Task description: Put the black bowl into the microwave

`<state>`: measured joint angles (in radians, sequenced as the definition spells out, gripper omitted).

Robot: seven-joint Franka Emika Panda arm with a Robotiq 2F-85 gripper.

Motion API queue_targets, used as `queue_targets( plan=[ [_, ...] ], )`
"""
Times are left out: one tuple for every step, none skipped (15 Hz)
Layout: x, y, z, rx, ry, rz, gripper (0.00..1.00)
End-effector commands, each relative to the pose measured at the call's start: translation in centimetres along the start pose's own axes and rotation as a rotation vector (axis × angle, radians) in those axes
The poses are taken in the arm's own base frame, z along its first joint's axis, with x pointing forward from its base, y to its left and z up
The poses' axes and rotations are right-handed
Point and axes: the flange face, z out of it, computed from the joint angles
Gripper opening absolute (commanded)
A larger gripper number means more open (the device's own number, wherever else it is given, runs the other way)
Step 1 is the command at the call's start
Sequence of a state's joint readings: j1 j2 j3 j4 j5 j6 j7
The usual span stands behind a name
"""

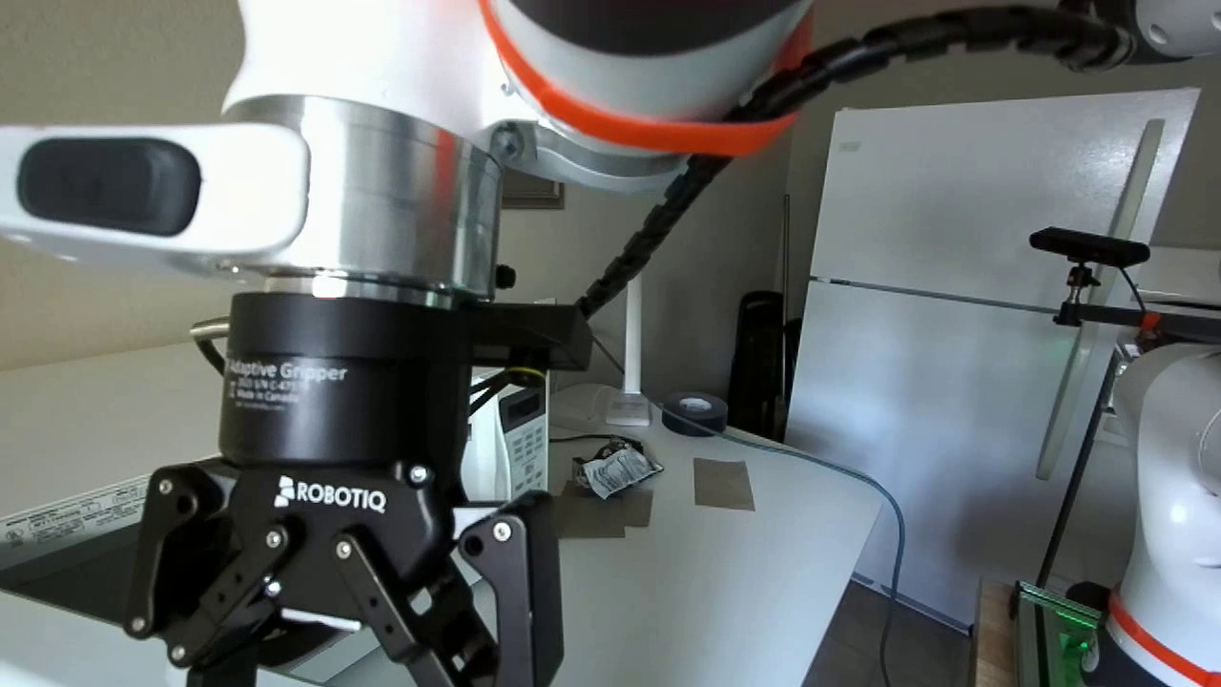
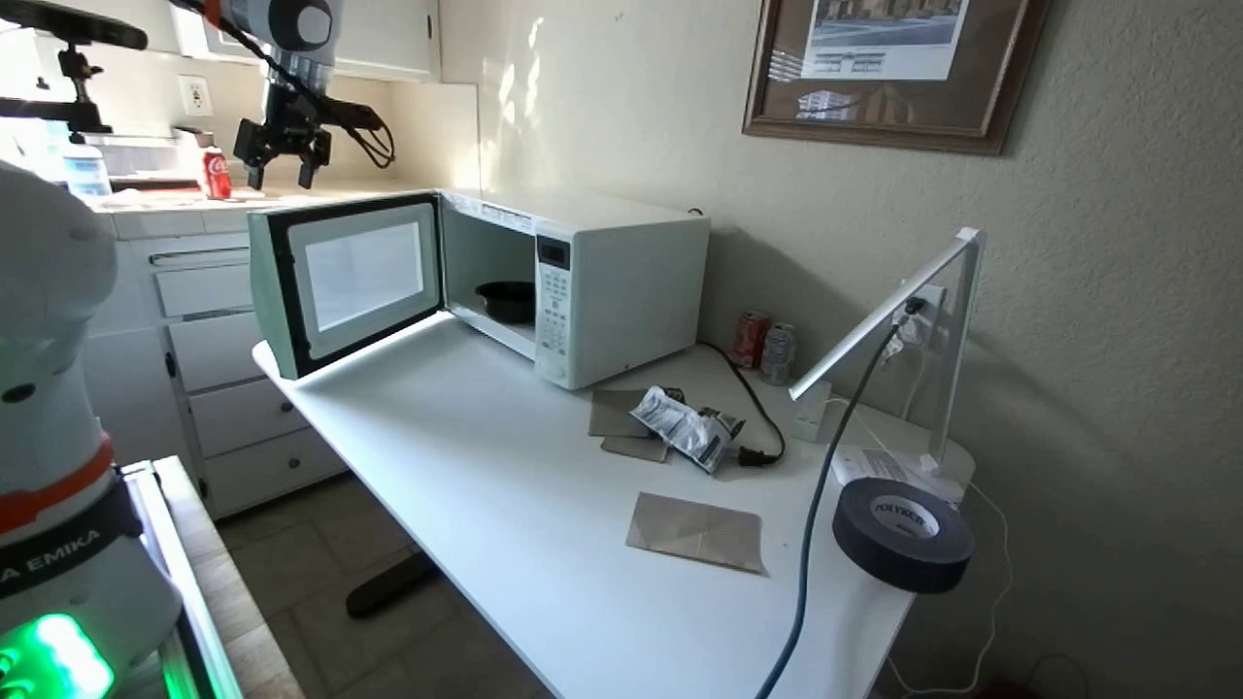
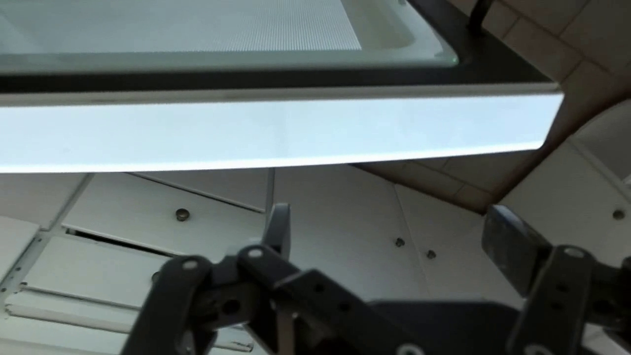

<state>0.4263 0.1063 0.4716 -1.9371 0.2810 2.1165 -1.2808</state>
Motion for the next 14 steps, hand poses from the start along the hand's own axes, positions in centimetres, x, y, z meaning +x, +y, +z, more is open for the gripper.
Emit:
queue_targets(
  plan=[
    [0.9, -0.5, 1.1, -0.005, -0.097, -0.172, 1.00],
    [1.2, -0.6, 1.3, -0.011, -0.119, -0.217, 1.00],
    [1.5, -1.0, 1.2, -0.015, -0.140, -0.256, 1.00],
    [1.7, -1.1, 1.4, -0.014, -0.152, -0.277, 1.00],
    [2.0, -1.3, 1.6, -0.012, -0.150, -0.282, 1.00],
    [2.2, -1.4, 1.7, -0.008, -0.147, -0.279, 1.00],
    [2.4, -1.6, 1.7, -0.002, -0.141, -0.280, 1.00],
    [2.6, -1.7, 1.8, 0.009, -0.135, -0.271, 1.00],
    [2.7, -1.8, 1.9, 0.014, -0.136, -0.268, 1.00],
    [2.6, -1.8, 2.1, 0.016, -0.146, -0.263, 1.00],
    [2.4, -1.8, 2.3, 0.019, -0.153, -0.258, 1.00],
    [2.3, -1.8, 2.6, 0.023, -0.161, -0.251, 1.00],
    [2.0, -1.8, 3.1, 0.028, -0.166, -0.243, 1.00],
    [1.7, -1.7, 3.6, 0.034, -0.174, -0.227, 1.00]
  ],
)
